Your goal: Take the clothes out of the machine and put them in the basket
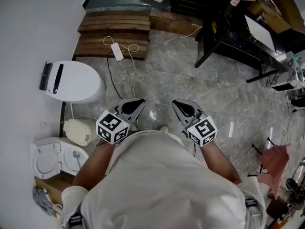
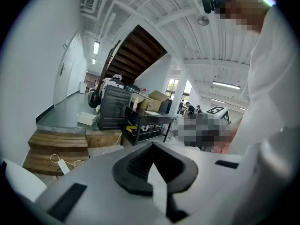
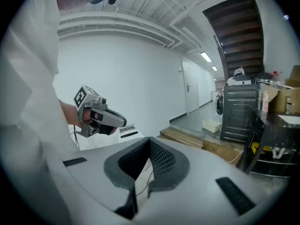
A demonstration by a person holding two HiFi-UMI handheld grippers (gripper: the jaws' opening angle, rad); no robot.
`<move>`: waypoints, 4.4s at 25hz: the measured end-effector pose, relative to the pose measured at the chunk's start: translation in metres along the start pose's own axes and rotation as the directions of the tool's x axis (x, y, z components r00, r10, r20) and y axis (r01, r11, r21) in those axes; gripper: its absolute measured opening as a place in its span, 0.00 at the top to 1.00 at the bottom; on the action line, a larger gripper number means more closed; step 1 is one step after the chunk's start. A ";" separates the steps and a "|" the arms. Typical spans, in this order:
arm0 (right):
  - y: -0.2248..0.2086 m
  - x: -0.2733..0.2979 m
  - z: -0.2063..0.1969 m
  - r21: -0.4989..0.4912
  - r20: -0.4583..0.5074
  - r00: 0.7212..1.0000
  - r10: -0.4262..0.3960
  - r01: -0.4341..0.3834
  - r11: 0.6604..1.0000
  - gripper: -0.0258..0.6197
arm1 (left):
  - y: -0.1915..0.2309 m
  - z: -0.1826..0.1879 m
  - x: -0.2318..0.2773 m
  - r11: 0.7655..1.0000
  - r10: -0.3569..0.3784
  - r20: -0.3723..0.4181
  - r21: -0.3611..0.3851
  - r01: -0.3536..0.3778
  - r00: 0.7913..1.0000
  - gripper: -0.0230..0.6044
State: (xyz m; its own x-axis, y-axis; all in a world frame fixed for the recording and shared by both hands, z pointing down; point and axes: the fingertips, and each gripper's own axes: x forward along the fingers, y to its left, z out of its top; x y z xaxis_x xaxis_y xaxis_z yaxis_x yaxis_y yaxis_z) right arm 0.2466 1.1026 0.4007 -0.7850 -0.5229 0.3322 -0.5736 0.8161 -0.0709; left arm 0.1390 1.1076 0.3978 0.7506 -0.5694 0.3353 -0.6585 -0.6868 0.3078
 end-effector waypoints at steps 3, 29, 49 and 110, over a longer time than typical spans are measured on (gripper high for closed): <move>0.014 0.020 0.008 -0.008 -0.010 1.000 -0.008 0.007 1.000 0.96 | 0.019 0.001 -0.017 0.999 0.003 -0.009 0.045 -0.003 1.000 0.97; 0.073 0.139 0.020 0.046 -0.092 0.996 0.003 0.002 0.999 0.95 | 0.166 0.005 -0.092 0.996 0.076 0.038 0.044 -0.078 0.996 0.57; -0.142 0.250 0.058 0.035 -0.008 0.981 0.192 -0.192 0.981 0.91 | 0.271 0.107 0.066 0.978 0.205 -0.045 0.046 -0.203 0.978 0.58; -0.575 0.719 0.311 0.131 -0.067 0.989 0.131 -0.121 0.984 0.91 | 0.841 0.462 0.309 0.992 0.108 -0.102 0.075 -0.101 0.989 0.59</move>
State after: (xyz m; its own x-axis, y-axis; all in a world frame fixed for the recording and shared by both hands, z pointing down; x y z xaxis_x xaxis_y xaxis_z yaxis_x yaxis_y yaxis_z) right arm -0.0610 0.1811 0.3883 -0.8357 -0.3941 0.3826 -0.5001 0.8339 -0.2335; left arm -0.1574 0.1447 0.3491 0.6654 -0.5913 0.4556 -0.7247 -0.6580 0.2044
